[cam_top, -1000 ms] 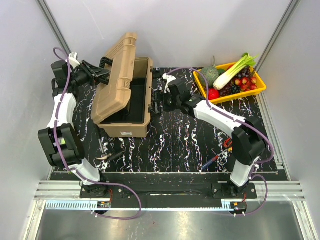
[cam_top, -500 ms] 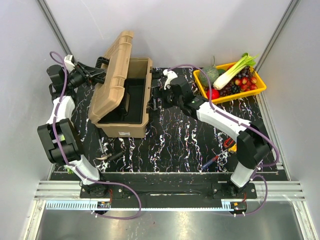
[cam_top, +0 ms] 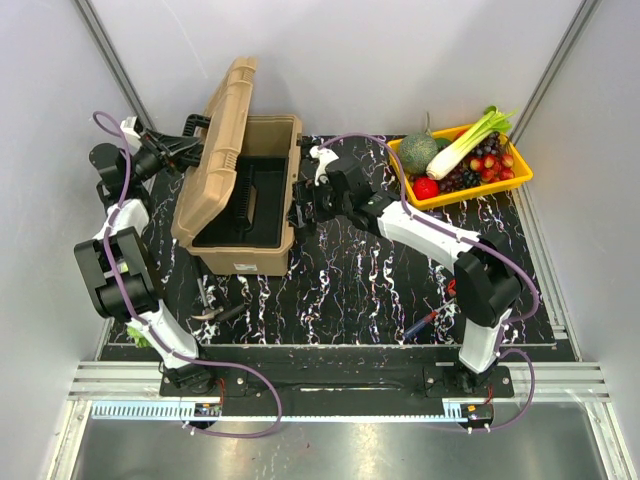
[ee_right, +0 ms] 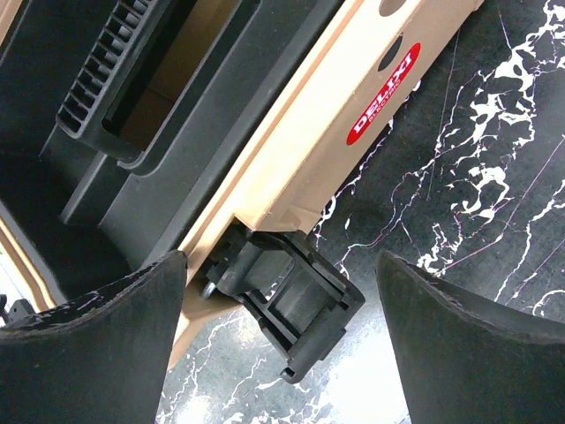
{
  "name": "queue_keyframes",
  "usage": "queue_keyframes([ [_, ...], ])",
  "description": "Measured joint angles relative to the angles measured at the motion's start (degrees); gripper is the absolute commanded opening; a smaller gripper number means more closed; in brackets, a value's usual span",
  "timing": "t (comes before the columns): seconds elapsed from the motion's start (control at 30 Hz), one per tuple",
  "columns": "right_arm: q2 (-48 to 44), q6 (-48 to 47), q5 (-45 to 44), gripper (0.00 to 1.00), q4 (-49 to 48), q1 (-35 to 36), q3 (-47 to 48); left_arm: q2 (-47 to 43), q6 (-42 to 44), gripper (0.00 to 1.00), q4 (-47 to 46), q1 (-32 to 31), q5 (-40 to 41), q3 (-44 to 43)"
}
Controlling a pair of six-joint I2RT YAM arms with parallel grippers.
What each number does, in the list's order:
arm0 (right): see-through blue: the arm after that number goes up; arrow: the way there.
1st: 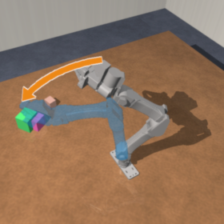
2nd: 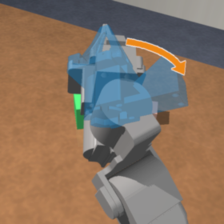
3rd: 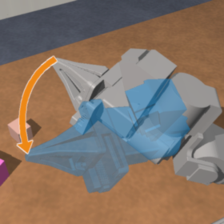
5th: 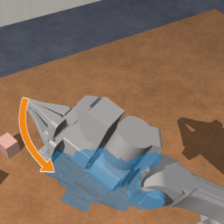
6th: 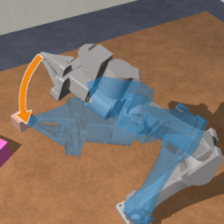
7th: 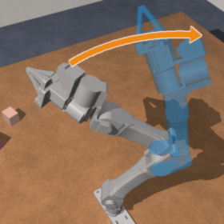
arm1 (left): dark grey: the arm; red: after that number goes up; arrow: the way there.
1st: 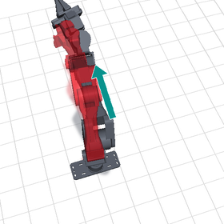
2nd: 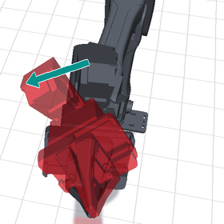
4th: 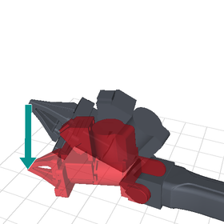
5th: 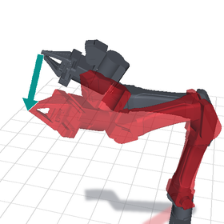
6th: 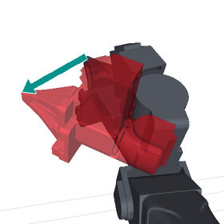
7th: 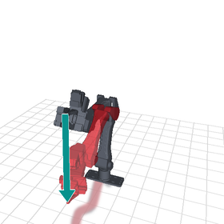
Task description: Pack the tool kit
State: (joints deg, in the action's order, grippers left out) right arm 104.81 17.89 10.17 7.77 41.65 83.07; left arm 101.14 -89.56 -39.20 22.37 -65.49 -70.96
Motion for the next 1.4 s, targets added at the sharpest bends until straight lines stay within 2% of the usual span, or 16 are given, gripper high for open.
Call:
queue_keyframes([
  [0.33, 0.37, 0.13, -0.7, 0.93, 0.17, 0.26, 1.16, 2.23, -9.01, 0.0, -11.74, 1.18, -0.33, 2.78],
  [0.6, 0.85, 0.07, -0.44, 0.92, 0.02, 0.5, 2.36, 2.34, -9.42, 0.0, -12.66, 1.42, -0.35, 3.08],
  [0.77, 3.76, -0.07, -0.72, 0.9, 1.73, 0.66, 5.97, 2.05, -6.12, 0.0, -9.27, 1.42, -0.68, 3.08],
  [1.0, 5.9, 0.72, -4.81, 0.84, 4.31, 0.83, 8.94, -0.28, 3.15, 0.0, 1.46, 1.42, -0.35, 2.4],
  [1.4, 5.01, 6.14, -13.92, 0.72, 5.2, 2.73, 8.04, -0.42, 7.21, 0.0, 7.19, 1.31, -1.53, 0.26],
])
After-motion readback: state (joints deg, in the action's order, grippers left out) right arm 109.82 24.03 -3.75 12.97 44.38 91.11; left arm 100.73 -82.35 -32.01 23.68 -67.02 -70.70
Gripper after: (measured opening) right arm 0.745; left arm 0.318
